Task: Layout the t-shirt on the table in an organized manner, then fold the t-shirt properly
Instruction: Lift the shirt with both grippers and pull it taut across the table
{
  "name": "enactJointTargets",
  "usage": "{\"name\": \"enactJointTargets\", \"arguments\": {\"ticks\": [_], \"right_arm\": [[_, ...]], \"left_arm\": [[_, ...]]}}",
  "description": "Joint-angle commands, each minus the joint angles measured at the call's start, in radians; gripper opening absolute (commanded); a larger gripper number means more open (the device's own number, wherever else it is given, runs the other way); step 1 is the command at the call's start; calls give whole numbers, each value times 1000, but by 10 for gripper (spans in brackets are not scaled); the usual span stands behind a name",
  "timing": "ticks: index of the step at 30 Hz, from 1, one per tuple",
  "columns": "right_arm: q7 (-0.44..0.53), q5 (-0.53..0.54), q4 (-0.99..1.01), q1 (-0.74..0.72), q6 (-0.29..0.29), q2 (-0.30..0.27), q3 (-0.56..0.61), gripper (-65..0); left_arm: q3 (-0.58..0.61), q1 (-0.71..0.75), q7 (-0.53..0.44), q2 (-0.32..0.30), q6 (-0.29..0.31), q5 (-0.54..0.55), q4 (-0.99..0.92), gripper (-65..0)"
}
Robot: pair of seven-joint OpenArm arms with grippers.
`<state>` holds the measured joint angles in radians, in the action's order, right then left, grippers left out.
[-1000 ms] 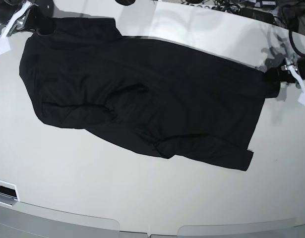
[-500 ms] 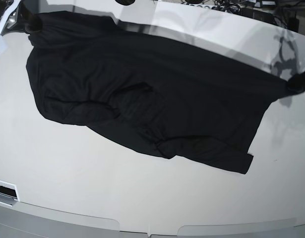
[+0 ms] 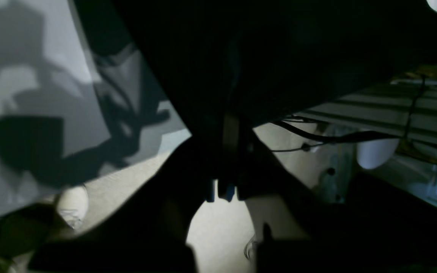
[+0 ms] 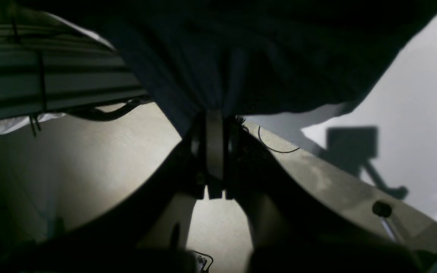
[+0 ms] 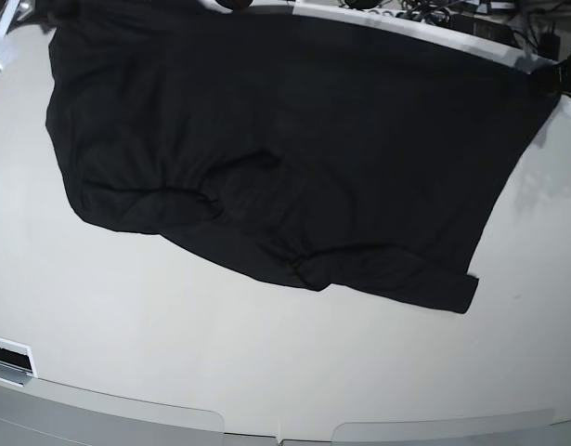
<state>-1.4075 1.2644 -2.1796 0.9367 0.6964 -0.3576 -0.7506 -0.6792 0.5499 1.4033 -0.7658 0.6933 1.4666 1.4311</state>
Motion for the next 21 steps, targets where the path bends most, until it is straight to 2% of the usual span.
{"name": "enactJointTargets", "arguments": {"ticks": [1, 7, 13, 17, 21], "right_arm": [[11, 18, -14, 14, 2, -13, -9, -650], [11, 18, -11, 14, 2, -7, -9, -650], [11, 20, -11, 13, 2, -3, -9, -650], [44, 10, -11, 13, 2, -3, -9, -650], [95, 10, -11, -2, 2, -2, -7, -650]], "left_arm": [[-9, 14, -7, -26, 5, 17, 13, -650], [-9, 105, -7, -27, 5, 17, 13, -650], [-9, 120, -7, -27, 5, 17, 13, -650], [-9, 90, -138, -19, 5, 17, 13, -650], [-9, -11, -140, 29, 5, 17, 13, -650]]}}
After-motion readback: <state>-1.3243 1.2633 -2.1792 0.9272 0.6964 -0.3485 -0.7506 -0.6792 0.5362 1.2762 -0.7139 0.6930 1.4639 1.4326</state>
